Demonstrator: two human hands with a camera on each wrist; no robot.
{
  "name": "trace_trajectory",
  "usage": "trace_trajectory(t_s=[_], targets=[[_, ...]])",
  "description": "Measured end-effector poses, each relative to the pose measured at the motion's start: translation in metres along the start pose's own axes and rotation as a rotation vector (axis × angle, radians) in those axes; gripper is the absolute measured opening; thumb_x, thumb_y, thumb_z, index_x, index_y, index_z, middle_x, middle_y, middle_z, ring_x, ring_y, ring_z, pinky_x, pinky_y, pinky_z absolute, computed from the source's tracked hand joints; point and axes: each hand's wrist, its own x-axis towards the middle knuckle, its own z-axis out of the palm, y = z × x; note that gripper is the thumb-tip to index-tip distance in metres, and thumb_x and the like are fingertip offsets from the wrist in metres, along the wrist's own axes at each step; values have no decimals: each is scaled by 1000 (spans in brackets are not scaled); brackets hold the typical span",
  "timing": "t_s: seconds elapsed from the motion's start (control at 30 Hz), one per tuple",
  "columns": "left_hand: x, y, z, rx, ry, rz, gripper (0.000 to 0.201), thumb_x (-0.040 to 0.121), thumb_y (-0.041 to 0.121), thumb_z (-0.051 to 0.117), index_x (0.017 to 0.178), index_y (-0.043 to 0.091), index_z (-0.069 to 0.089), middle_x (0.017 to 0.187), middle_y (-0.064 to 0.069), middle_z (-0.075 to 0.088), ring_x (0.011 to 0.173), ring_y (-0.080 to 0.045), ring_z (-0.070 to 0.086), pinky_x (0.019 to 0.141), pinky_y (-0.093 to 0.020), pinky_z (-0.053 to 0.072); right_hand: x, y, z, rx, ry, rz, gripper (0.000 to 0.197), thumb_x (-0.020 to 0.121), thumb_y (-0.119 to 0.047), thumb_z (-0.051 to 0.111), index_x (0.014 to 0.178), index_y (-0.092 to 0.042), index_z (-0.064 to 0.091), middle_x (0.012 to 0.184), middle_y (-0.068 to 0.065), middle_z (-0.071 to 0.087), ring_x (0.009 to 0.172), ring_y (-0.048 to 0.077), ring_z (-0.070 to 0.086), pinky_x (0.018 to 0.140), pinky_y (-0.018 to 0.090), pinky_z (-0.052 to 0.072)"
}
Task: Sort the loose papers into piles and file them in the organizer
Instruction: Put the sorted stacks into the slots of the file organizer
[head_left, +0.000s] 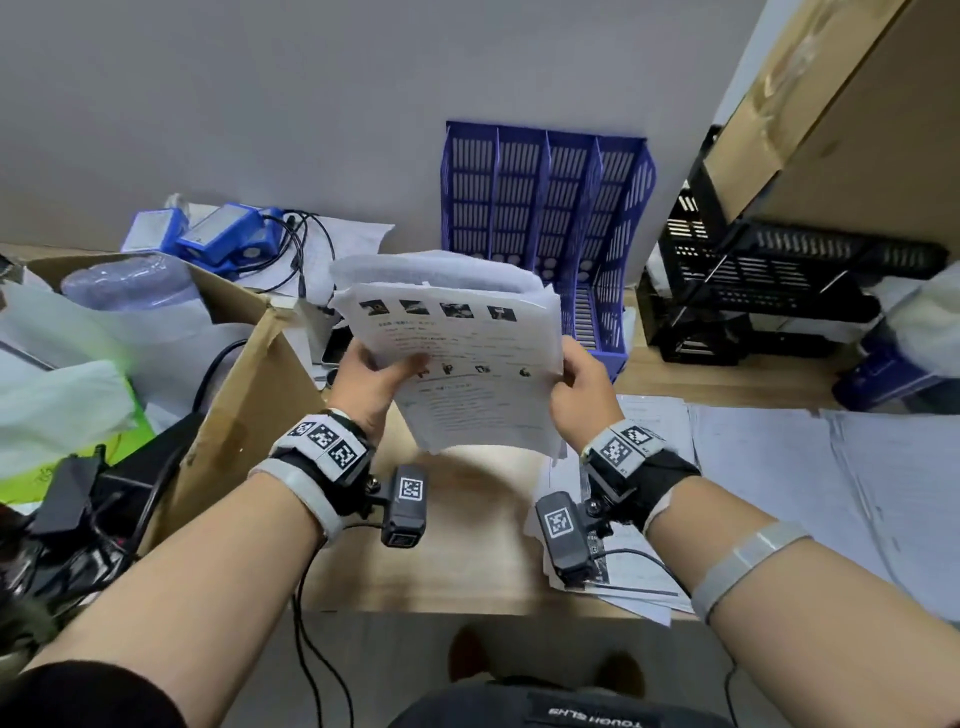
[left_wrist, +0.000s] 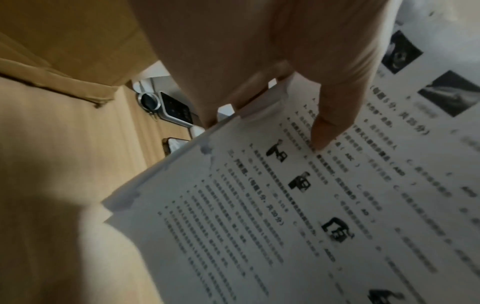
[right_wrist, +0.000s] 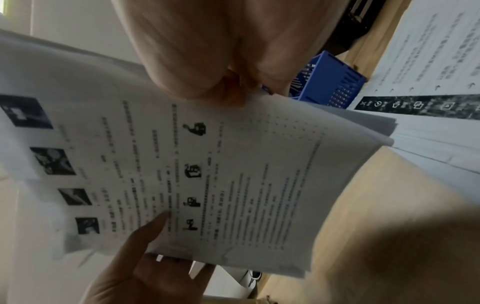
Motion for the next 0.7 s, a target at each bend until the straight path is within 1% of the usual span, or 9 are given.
trace_trajectory(t_s=[0.07, 0.1, 0.17, 0.23, 0.37, 0.47, 0.57, 0.63, 0.7], targets=[[1, 6, 6, 30, -1, 56, 53, 72, 21, 82, 118, 4, 61, 114, -9, 73, 107, -26, 69, 95, -47, 55, 2, -5, -3, 28, 30, 7, 44, 72, 13, 36, 105, -2, 61, 100, 22, 66, 102, 36, 60, 94, 49, 52], [2, 8, 9, 52, 8, 82, 50, 75, 25, 80, 118, 6, 63, 114, -8, 73, 106, -24, 69, 94, -45, 55, 2, -9, -4, 54, 35, 11, 43, 77, 15, 38, 108, -4, 61, 101, 16, 68, 102, 26, 64, 93, 41, 54], [1, 9, 13, 88, 32, 116, 45, 77, 32, 78, 115, 10, 66, 112, -6, 74, 106, -23, 69, 93, -45, 55, 1, -14, -5, 93, 36, 26, 43, 84, 18, 40, 110, -8, 60, 97, 1, 67, 89, -9, 64, 82, 12, 53], [0, 4, 14, 107, 55, 114, 45, 78, 32, 77, 117, 12, 65, 112, -5, 73, 107, -22, 68, 94, -44, 55, -1, -9, 1, 95, 46, 30, 43, 84, 18, 41, 108, -15, 56, 92, -4, 63, 78, -18, 59, 69, 1, 44], [-7, -19, 13, 196, 23, 26, 43, 79, 24, 78, 119, 19, 62, 115, -4, 70, 109, -19, 65, 97, -43, 53, -10, 19, 15, 28, 35, 63, 47, 80, -2, 52, 123, -20, 52, 116, 6, 62, 108, 18, 60, 91, 33, 53], [-8, -38, 10, 339, -69, 88, 36, 87, 7, 70, 122, 9, 62, 117, -6, 68, 108, -15, 65, 100, -43, 51, -17, 30, 16, -31, 3, 163, 54, 84, 1, 51, 135, -16, 49, 121, 4, 62, 112, 19, 56, 91, 31, 46], [-10, -40, 13, 353, -57, 46, 36, 92, -1, 62, 118, 22, 59, 113, 3, 65, 99, 7, 63, 100, -20, 49, -10, 41, 13, -210, -41, 183, 34, 88, -14, 51, 122, -13, 60, 113, 9, 67, 106, 27, 61, 85, 31, 47], [-9, -46, 13, 422, -82, 56, 32, 94, 9, 62, 118, 30, 59, 115, 3, 67, 108, -5, 63, 105, -31, 47, -2, 37, 10, -337, -74, 266, 20, 92, -20, 51, 105, -10, 63, 96, 14, 66, 92, 33, 61, 73, 32, 43], [-7, -44, 9, 405, -53, -22, 14, 95, 24, 62, 108, 27, 66, 110, -6, 71, 109, -24, 64, 103, -45, 48, 6, 32, 6, -410, -21, 324, 21, 91, -29, 58, 97, -9, 63, 96, 19, 64, 86, 35, 58, 71, 33, 42]])
